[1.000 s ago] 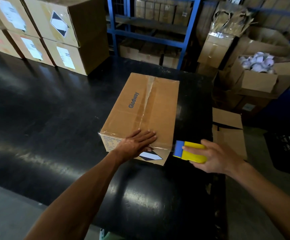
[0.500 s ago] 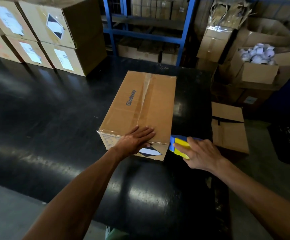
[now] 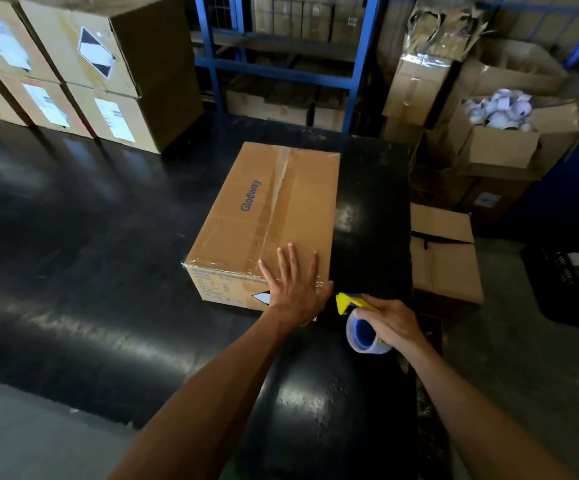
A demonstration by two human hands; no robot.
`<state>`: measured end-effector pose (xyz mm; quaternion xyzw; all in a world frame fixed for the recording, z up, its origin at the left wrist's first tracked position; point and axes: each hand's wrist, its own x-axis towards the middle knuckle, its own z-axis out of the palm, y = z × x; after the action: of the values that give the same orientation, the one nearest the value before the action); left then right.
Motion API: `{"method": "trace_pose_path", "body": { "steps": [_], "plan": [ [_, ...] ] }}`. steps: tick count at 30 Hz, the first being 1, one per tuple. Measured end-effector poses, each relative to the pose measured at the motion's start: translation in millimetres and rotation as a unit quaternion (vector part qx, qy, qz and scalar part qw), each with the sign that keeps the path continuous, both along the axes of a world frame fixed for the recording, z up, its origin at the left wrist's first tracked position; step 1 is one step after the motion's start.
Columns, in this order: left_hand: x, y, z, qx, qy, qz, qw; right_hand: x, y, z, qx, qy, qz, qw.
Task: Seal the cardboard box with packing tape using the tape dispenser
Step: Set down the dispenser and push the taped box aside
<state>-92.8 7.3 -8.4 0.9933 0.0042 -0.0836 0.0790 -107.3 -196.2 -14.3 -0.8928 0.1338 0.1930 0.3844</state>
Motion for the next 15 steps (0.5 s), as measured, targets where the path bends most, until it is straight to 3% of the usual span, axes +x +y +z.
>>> {"method": "trace_pose_path", "body": {
  "steps": [4,9,15],
  "plan": [
    [4,-2,3,0.027,0.034,-0.003,0.999,-11,-1,-41,0.097,-0.001,-0.087,0.991],
    [7,-4,4,0.035,0.059,-0.01,0.998,-30,4,-61,-0.024,-0.043,-0.068,0.996],
    [9,-2,1,0.024,0.067,-0.015,0.997,-37,8,-67,-0.057,-0.039,-0.126,0.99]
  ]
}}
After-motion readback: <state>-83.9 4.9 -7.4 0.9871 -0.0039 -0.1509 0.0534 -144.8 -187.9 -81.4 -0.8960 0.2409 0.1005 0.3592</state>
